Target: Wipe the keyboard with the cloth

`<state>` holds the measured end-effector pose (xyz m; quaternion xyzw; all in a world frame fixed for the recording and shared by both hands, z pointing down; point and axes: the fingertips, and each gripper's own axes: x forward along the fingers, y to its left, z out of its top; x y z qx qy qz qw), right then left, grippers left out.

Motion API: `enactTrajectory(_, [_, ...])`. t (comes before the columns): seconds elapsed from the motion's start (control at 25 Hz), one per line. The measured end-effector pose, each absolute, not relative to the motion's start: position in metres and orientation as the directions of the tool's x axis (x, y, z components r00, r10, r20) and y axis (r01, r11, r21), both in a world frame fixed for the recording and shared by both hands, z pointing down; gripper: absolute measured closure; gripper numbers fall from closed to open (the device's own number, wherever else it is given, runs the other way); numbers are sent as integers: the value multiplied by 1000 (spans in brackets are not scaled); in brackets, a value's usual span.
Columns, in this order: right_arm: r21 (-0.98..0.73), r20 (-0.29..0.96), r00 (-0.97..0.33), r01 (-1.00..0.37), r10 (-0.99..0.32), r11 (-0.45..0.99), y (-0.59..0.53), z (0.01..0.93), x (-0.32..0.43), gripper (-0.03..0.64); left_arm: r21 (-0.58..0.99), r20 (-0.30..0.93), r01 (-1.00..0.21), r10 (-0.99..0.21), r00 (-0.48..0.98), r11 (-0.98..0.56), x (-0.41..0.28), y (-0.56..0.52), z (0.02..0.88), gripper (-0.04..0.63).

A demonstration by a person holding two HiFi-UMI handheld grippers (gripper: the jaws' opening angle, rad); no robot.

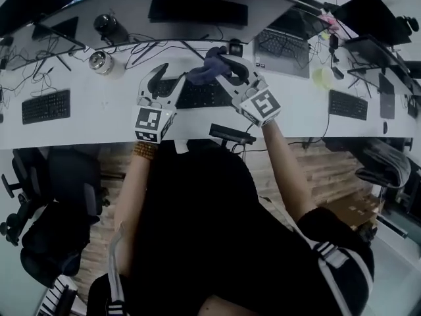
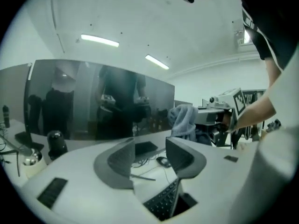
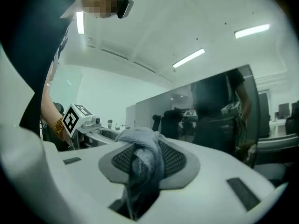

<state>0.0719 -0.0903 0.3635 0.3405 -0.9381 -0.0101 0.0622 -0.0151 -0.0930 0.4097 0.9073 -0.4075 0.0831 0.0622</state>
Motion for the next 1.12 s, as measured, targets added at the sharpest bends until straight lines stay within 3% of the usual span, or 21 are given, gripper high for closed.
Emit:
enactTrajectory(0.32, [150, 36, -656, -743, -754, 653, -66, 327, 114, 517, 1, 56, -760, -758, 649, -650, 21, -83, 353, 454])
enactTrajectory(0.84, [140, -26, -644, -760, -765, 635, -47, 314, 130, 522, 62, -35, -671, -673, 738, -739, 69, -63, 328, 456])
enactTrajectory(1.12, [109, -48, -654, -755, -755, 646, -49, 305, 130, 525, 281, -165, -508, -563, 810, -814, 82, -60, 303, 429])
